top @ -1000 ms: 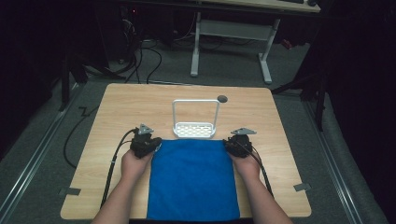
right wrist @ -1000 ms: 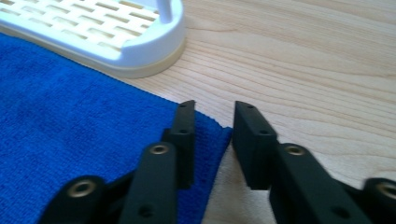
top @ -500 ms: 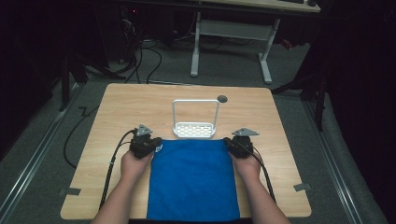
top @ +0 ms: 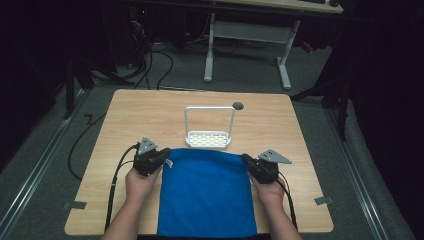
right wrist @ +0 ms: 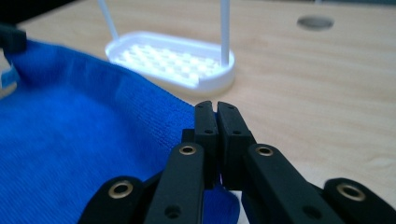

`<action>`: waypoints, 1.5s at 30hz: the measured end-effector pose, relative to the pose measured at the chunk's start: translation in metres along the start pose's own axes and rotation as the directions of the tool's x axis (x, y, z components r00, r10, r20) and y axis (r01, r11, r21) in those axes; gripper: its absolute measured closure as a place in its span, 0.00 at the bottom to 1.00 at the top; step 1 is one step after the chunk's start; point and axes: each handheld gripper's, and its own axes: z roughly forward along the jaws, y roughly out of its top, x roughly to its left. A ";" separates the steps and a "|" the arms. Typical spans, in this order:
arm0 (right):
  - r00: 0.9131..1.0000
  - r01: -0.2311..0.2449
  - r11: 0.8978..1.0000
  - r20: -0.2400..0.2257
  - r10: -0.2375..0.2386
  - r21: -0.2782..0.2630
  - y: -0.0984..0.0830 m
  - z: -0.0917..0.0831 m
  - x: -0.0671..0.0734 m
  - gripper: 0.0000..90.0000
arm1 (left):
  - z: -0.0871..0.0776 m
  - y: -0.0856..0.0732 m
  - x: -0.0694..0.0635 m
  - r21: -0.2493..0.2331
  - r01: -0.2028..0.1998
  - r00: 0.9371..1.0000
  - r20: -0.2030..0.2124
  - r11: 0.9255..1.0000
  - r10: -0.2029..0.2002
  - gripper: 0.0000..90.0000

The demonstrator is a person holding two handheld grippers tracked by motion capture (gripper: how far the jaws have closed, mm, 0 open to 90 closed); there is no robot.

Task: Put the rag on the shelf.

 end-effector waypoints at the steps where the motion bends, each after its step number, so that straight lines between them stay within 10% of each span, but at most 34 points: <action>1: 1.000 0.006 1.000 0.002 -0.006 -0.010 0.002 -0.002 0.002 0.98 | 0.000 0.000 0.000 0.000 0.000 1.000 0.000 1.000 0.000 0.98; 15: 1.000 0.031 0.991 0.003 -0.031 -0.134 0.024 -0.026 0.011 0.98 | -0.039 0.023 -0.018 -0.154 -0.056 0.998 -0.035 0.986 0.051 0.98; 31: 0.996 0.090 0.956 0.012 -0.090 -0.281 0.051 -0.064 0.032 0.98 | -0.068 0.039 -0.030 -0.265 -0.103 0.994 -0.057 0.959 0.091 0.98; 45: 0.996 0.093 0.917 0.020 -0.092 -0.389 0.068 -0.096 0.041 0.98 | -0.111 0.060 -0.044 -0.407 -0.125 0.992 -0.059 0.905 0.111 0.98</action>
